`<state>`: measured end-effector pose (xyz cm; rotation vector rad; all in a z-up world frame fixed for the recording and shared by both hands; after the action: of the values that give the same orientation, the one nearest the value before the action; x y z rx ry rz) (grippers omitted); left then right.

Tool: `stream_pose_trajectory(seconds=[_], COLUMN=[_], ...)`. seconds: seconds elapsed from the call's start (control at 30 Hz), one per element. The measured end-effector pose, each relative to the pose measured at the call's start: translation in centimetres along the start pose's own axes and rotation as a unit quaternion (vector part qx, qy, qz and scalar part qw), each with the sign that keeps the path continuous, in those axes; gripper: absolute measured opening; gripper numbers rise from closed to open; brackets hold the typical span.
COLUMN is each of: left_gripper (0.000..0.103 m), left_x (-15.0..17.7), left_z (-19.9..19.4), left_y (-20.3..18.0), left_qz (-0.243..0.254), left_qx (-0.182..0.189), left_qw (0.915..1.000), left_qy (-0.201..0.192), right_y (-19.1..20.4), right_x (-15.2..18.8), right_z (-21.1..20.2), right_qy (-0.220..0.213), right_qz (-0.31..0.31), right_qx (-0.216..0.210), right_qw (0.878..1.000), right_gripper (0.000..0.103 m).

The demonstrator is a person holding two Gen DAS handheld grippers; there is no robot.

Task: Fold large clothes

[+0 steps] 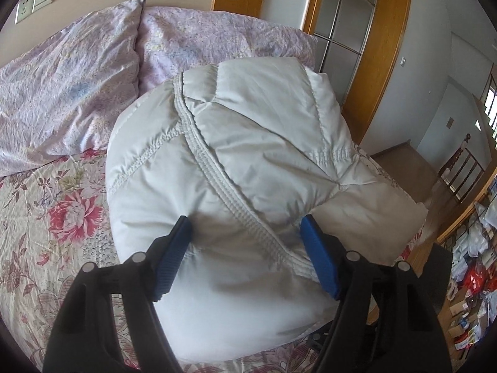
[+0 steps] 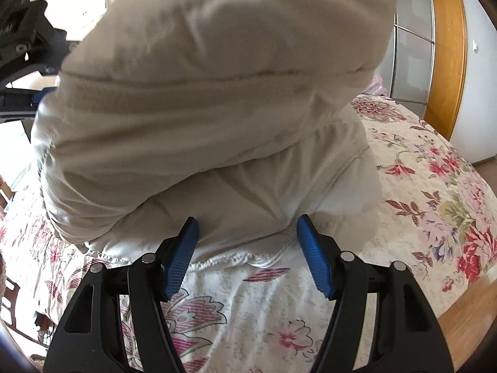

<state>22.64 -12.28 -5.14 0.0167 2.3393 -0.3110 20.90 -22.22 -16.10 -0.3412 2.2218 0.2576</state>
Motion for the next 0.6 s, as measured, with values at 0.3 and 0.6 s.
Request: stream_pose_trajectory(seconds=[0.3, 0.6], left_gripper=[0.072, 0.075], left_x=[0.5, 0.5], left_z=[1.5, 3.5], left_y=[-1.3, -2.5], left_qz=[0.013, 0.024], left_qx=[0.001, -0.001], left_qw=[0.9999, 0.9995], left_qy=[0.01, 0.02], right_y=[-2.5, -3.8], right_x=[0.5, 0.9], right_z=[-0.2, 0.0], right_qy=[0.003, 0.01], right_qz=[0.021, 0.033], right_qx=[0.03, 0.033], right_qw=[0.999, 0.999], right_gripper=[0.067, 0.067])
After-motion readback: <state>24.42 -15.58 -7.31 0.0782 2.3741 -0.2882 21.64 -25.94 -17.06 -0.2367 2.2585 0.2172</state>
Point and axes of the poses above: each gripper's, at about its wrist camera, not at the fingertips, and z roughly the way its jaws point, y to its left, x to its underside, the point moved 8 cm from there along z, roughly the way its jaws point, and after that the axes turned 6 degrees about -z, right-handed, at the moved point
